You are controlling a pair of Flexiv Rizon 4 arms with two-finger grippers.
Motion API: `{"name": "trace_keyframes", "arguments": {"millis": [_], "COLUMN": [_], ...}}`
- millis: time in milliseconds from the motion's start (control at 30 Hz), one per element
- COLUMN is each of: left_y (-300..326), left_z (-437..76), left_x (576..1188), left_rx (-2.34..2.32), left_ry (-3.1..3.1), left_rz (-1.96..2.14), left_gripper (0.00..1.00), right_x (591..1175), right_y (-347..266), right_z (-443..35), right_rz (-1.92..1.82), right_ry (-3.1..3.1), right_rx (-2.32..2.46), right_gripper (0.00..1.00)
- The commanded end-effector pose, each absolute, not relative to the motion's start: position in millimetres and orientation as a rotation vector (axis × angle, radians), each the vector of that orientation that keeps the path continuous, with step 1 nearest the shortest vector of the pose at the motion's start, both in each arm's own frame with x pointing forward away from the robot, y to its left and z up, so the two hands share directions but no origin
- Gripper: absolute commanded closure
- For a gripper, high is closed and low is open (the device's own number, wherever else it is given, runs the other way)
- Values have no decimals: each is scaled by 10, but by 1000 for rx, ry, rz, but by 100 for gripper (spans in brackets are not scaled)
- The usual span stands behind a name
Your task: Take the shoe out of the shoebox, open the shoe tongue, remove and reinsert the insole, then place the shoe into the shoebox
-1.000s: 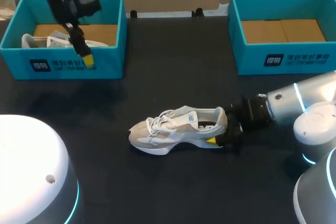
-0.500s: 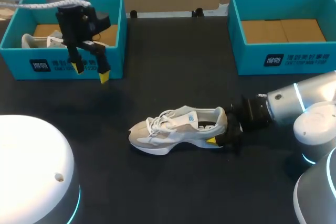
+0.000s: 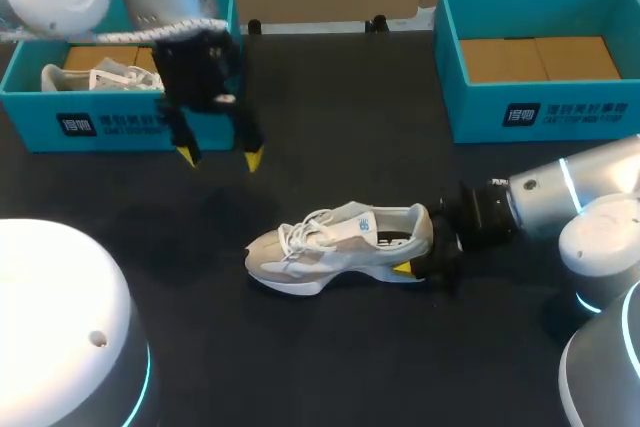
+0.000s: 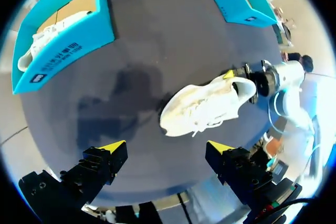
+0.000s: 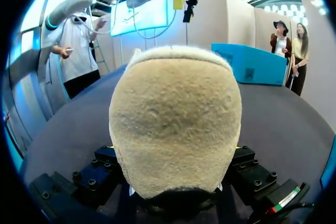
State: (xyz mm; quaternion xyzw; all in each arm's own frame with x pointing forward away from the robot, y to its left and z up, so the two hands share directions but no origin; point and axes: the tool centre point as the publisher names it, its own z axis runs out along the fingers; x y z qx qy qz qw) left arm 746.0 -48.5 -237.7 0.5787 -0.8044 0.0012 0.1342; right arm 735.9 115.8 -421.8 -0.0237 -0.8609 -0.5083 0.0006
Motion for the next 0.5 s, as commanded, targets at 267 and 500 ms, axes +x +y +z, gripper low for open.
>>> {"name": "trace_keyframes", "arguments": {"millis": [267, 500], "left_y": [-911, -1237], "left_z": [-2518, -2584], "left_x": [7277, 7222], "left_rx": [1934, 1983], "left_ry": [-2310, -2299], "left_rz": [92, 137], "left_gripper": [0, 0], "right_x": [7380, 7380], "right_y": [1166, 1166], "right_z": [-4243, -4243], "right_rz": [-1592, -1592], "right_ry": [-2706, -2706], "right_rx": [-76, -76], "right_gripper": [100, 100]}}
